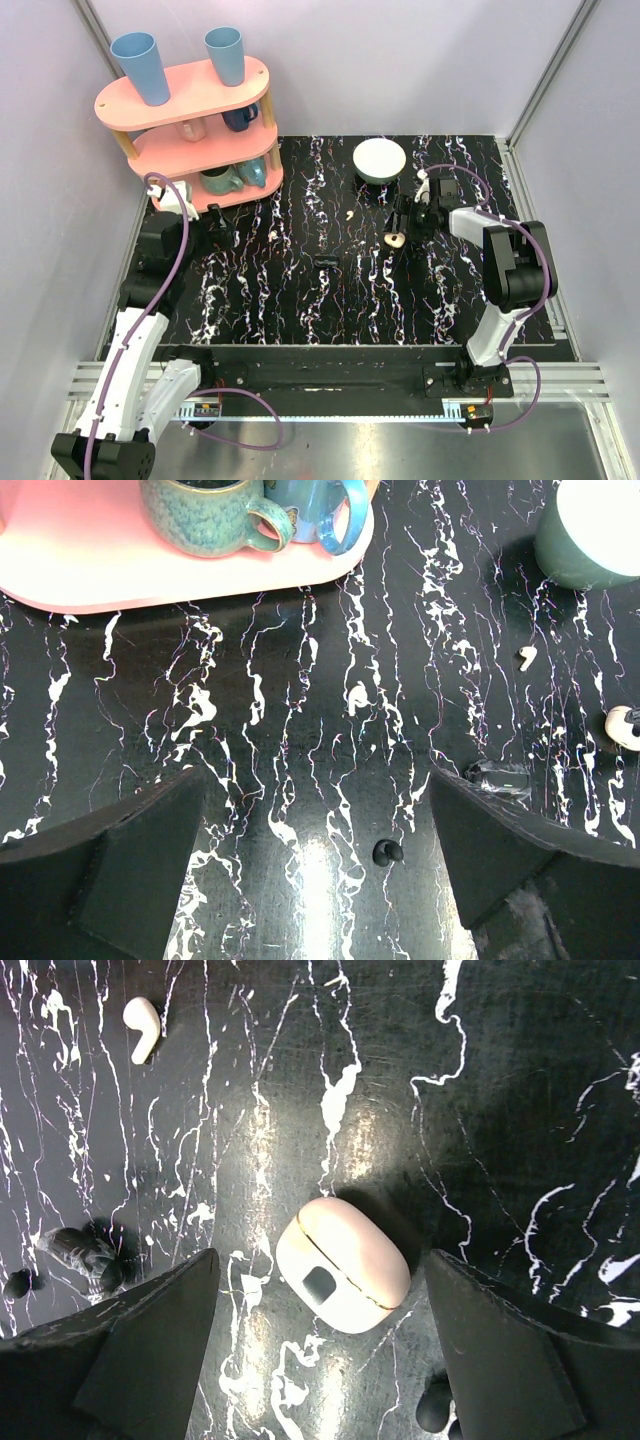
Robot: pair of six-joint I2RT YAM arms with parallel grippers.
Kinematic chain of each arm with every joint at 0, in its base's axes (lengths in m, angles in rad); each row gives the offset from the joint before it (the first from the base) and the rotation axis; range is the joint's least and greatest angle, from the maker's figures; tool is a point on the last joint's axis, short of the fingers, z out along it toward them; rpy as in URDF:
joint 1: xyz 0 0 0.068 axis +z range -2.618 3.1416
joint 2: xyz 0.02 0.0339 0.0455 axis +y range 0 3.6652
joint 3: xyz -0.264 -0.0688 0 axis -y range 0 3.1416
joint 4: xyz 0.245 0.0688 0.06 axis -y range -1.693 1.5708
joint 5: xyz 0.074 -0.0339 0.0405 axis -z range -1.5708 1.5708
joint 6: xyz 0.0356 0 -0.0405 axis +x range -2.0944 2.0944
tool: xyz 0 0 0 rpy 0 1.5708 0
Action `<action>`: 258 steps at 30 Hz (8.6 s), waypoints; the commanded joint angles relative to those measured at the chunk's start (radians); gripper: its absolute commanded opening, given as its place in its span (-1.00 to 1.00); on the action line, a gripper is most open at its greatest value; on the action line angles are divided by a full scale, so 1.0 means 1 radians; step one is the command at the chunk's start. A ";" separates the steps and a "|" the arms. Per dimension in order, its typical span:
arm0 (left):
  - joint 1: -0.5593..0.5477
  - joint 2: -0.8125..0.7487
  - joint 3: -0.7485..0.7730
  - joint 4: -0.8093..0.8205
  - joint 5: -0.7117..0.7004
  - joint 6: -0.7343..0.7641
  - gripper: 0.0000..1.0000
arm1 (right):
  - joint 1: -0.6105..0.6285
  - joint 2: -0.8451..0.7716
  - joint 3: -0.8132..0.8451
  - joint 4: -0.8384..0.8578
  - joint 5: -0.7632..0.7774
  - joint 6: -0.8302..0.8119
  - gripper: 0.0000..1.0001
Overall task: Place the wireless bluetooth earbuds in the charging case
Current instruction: Move the charging case to the center of the board, then pick up the charging case from the center of the board, then pass from the right arm to the left, then pass from the left arm to the right
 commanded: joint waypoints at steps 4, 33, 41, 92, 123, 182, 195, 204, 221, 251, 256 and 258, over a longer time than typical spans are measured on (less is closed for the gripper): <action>0.007 -0.002 -0.002 0.025 0.024 -0.014 0.98 | 0.040 0.008 0.012 0.021 -0.027 0.015 0.80; 0.010 0.006 -0.002 0.026 0.038 -0.017 0.98 | 0.227 0.011 0.096 -0.214 0.470 -0.186 0.81; 0.010 0.015 0.005 0.023 0.035 -0.009 0.98 | 0.242 0.037 0.113 -0.214 0.474 -0.199 0.77; 0.007 0.002 0.009 0.005 -0.039 -0.111 0.98 | 0.287 0.018 0.125 -0.226 0.467 -0.305 -0.49; -0.223 0.262 0.095 0.248 0.653 -0.203 0.85 | 0.815 -0.708 -0.117 0.007 0.391 -0.617 -1.00; -0.483 0.446 0.120 0.376 0.771 -0.226 0.03 | 0.867 -0.765 -0.218 0.117 0.457 -0.638 -1.00; -0.484 0.456 0.143 0.342 0.764 -0.206 -0.32 | 0.865 -0.765 -0.223 0.128 0.447 -0.635 -1.00; -0.489 0.454 0.150 0.347 0.762 -0.184 -0.82 | 0.867 -0.785 -0.232 0.129 0.419 -0.649 -0.77; -0.489 0.189 0.029 0.455 0.325 -0.043 -1.00 | 0.864 -0.918 -0.197 0.229 0.718 -0.019 1.00; -0.541 0.017 -0.388 1.270 0.449 0.061 -1.00 | 0.841 -0.717 -0.318 0.616 0.632 1.072 0.81; -0.542 0.021 -0.390 1.247 0.423 0.083 -1.00 | 0.841 -0.685 -0.312 0.652 0.597 1.089 0.53; -0.542 0.021 -0.391 1.244 0.416 0.087 -1.00 | 0.841 -0.682 -0.309 0.657 0.595 1.086 0.40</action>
